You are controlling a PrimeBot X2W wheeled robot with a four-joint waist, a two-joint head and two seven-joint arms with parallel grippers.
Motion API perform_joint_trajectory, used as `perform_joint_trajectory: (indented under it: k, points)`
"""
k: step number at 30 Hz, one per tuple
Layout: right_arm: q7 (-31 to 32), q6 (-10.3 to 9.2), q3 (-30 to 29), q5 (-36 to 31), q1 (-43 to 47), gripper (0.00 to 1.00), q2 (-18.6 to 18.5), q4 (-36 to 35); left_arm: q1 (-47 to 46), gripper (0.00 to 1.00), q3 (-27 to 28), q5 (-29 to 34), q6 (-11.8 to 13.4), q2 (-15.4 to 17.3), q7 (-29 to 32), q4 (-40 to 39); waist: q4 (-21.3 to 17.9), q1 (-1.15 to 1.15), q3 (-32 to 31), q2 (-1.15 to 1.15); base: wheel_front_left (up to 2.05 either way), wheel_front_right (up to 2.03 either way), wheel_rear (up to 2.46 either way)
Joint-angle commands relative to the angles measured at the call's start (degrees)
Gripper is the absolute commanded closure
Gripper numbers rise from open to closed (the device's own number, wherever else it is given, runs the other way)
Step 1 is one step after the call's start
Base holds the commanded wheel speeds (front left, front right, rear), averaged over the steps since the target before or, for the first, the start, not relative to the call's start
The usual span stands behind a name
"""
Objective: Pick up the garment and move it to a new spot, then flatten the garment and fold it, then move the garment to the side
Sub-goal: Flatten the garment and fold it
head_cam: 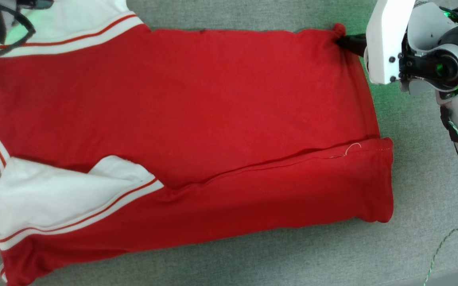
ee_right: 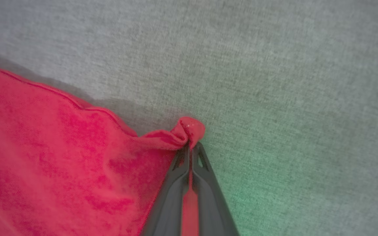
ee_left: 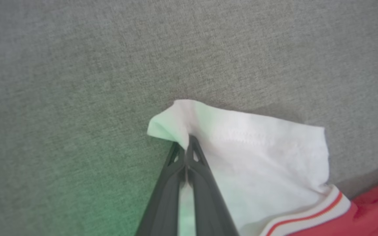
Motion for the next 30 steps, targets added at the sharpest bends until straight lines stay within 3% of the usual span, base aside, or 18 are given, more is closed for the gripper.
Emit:
perform_joint_trajectory:
  k: [1,9,13,23,30]
  points:
    - [-0.61,0.02,0.38,-0.57,-0.02,1.00,0.85,1.07,3.11,1.00,-0.65,-0.74,-0.61,-0.87,0.02,0.86,0.23,0.00,-0.34,0.00,0.00,0.00,0.00]
    - [-8.72,0.02,0.10,-2.69,-1.82,1.00,0.44,2.88,1.82,1.00,2.21,-1.12,-4.47,-2.01,-9.70,1.22,1.91,0.00,-3.83,0.00,0.00,0.00,0.00]
    - [-11.15,0.02,0.52,-1.42,-0.46,1.00,-1.18,3.31,2.79,1.00,3.10,-2.46,-6.34,-2.92,-11.39,2.46,3.39,0.00,-6.67,0.00,0.00,0.00,0.00]
    - [-15.09,0.02,2.50,0.40,4.56,1.00,-8.53,-1.02,6.59,1.00,4.15,-5.35,-9.48,-2.46,-12.69,1.14,8.12,0.00,-14.78,0.00,0.00,0.00,0.00]
    - [-14.95,0.02,4.05,2.32,13.69,1.00,-15.21,-8.47,15.04,1.00,4.71,-8.64,-8.81,1.06,-12.38,-5.59,10.96,0.00,-20.19,0.00,0.00,0.00,0.00]
